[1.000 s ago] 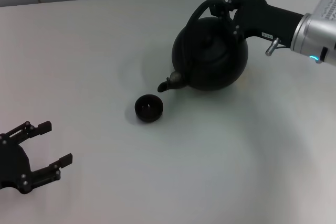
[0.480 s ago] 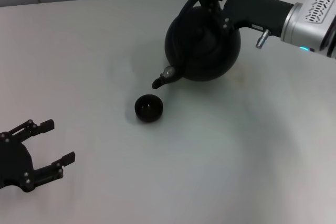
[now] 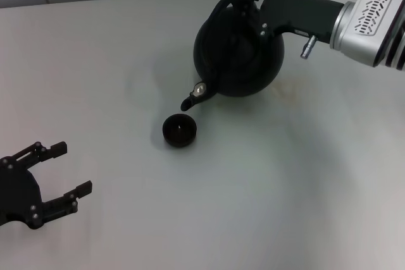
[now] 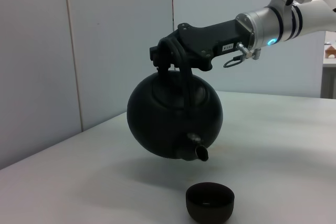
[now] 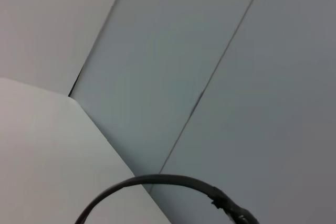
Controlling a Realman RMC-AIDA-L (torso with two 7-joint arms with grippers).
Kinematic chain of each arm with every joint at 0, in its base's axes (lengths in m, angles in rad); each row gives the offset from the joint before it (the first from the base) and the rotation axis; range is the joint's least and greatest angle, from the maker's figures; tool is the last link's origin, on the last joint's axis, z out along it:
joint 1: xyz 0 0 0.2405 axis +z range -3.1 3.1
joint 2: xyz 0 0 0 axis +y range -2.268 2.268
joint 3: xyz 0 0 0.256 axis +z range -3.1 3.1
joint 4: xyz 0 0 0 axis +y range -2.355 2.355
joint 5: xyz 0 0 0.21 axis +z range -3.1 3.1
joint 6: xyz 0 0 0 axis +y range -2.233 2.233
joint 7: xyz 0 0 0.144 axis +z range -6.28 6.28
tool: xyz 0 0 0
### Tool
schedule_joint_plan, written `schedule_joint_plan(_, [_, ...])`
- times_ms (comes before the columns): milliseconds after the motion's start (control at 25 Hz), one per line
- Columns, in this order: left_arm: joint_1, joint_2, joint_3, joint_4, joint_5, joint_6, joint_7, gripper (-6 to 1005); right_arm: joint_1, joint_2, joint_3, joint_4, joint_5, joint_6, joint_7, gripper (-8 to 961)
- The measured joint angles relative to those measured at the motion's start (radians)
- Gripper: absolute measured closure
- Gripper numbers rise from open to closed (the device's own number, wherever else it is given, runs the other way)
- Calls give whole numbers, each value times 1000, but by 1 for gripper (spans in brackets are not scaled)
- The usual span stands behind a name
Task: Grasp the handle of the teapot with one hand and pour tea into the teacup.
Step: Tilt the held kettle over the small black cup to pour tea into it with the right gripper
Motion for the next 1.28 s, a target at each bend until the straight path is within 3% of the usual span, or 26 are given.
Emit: schedule_joint_plan(1280, [0, 0, -1, 0, 0, 0, -1, 186, 29, 5, -29, 26, 13, -7, -210, 871])
